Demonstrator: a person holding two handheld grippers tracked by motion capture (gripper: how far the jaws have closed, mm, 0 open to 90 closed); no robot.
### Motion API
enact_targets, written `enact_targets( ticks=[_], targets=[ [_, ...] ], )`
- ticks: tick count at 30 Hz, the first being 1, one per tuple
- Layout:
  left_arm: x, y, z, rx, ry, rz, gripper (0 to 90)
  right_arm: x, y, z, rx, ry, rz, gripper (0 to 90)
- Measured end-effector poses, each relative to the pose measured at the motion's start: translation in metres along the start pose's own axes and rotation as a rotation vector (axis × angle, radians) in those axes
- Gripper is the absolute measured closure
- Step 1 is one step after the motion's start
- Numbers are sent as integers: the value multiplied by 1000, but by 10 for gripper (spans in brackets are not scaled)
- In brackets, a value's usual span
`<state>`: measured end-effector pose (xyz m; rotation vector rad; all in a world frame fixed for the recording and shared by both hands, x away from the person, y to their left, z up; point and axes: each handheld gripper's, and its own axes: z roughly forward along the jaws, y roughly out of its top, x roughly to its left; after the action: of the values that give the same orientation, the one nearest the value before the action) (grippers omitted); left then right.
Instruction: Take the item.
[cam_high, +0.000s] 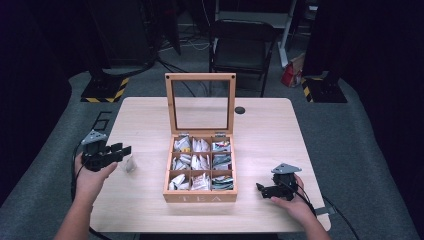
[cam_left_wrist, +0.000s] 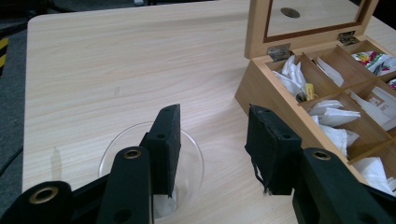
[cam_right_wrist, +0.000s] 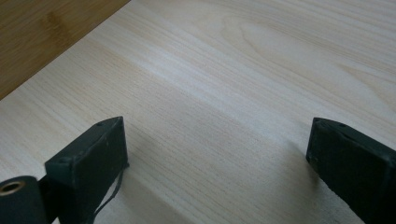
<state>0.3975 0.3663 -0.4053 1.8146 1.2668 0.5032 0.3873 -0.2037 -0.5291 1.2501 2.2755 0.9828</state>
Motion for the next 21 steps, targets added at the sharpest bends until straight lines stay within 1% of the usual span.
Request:
enact_targets(
  ticks=[1,6,8,17,21],
  targets=[
    [-2,0,1,-8,1,-2,548,0,0,0,0,0,0,46],
    [-8,2,1,-8,-10,12,537,0,0,0,0,0,0,46],
    [-10,2,1,0,-19,21,536,0,0,0,0,0,0,45],
    [-18,-4,7,7,-39,25,531,0,0,0,0,0,0,46],
    [-20,-9,9,13,-47,18,511,0,0,0,0,0,0,46]
  ],
)
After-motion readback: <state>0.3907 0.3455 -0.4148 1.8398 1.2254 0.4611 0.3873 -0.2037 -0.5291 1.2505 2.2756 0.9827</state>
